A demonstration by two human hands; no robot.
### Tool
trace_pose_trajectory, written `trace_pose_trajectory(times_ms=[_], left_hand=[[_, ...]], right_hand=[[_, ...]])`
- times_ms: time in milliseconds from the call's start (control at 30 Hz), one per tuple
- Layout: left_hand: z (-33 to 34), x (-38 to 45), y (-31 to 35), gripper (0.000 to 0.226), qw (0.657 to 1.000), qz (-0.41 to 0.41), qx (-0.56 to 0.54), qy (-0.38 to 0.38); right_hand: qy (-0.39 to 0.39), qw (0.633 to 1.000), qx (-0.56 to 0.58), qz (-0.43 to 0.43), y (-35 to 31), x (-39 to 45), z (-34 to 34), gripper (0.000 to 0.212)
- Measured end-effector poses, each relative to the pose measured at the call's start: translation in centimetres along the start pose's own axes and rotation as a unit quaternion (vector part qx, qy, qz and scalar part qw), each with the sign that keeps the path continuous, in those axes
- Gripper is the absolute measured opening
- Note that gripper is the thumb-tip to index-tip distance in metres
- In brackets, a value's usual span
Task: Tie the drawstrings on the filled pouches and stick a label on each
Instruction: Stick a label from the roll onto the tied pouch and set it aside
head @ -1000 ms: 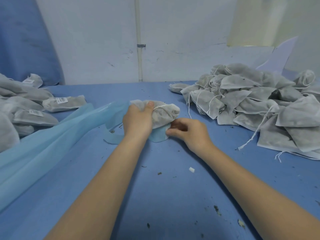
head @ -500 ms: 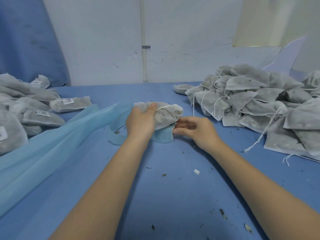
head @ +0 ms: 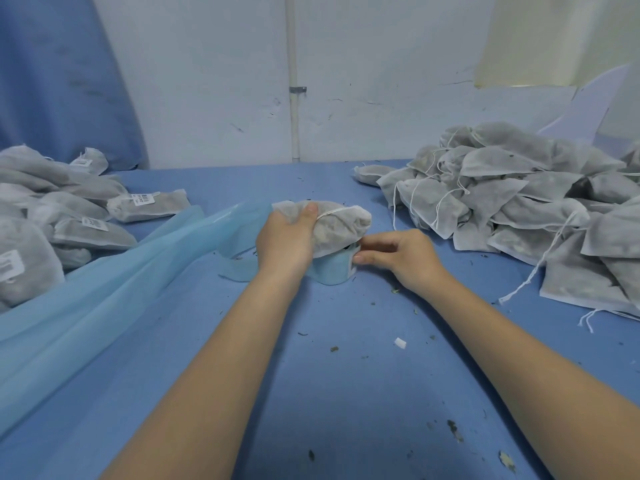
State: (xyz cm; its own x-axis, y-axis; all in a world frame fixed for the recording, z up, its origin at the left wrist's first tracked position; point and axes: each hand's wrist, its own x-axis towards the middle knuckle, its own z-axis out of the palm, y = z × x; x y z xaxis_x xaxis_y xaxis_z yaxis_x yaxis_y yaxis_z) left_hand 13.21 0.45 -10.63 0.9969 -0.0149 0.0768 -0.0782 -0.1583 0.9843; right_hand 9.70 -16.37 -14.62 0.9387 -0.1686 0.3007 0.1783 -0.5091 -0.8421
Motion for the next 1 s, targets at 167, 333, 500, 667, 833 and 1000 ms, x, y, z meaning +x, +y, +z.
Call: trace_pose_trajectory(times_ms=[167, 333, 500, 667, 833, 1000], left_hand=[[0.3, -0.1, 0.0, 0.041, 0.999, 0.018, 0.027, 0.011], [0.5, -0.3, 0.1, 0.043, 0.998, 0.024, 0.054, 0.027], [0.6, -0.5, 0.2, 0.040, 0.995, 0.039, 0.091, 0.027], [0.7, -0.4, 0.1, 0.043, 0.992, 0.045, 0.117, 0.026], [0.3, -0.1, 0.1, 0.045, 0.997, 0.019, 0.074, 0.019], [0.2, 0.1, 0.0, 0.045, 0.998, 0.005, 0.059, 0.016]], right_hand=[[0.020, 1.000, -0.009, 0.004, 0.0, -0.2, 0.2, 0.020], [0.065, 0.997, -0.043, -0.004, -0.5, -0.8, 0.3, 0.023], [0.100, 0.993, -0.063, 0.007, -0.5, -1.3, 0.8, 0.020], [0.089, 0.992, -0.090, -0.003, -0.5, -1.7, 1.3, 0.016], [0.034, 0.999, -0.001, 0.026, -0.8, -1.9, 1.3, 0.037], [0.047, 0.998, -0.024, 0.019, -1.1, -1.8, 1.3, 0.026]])
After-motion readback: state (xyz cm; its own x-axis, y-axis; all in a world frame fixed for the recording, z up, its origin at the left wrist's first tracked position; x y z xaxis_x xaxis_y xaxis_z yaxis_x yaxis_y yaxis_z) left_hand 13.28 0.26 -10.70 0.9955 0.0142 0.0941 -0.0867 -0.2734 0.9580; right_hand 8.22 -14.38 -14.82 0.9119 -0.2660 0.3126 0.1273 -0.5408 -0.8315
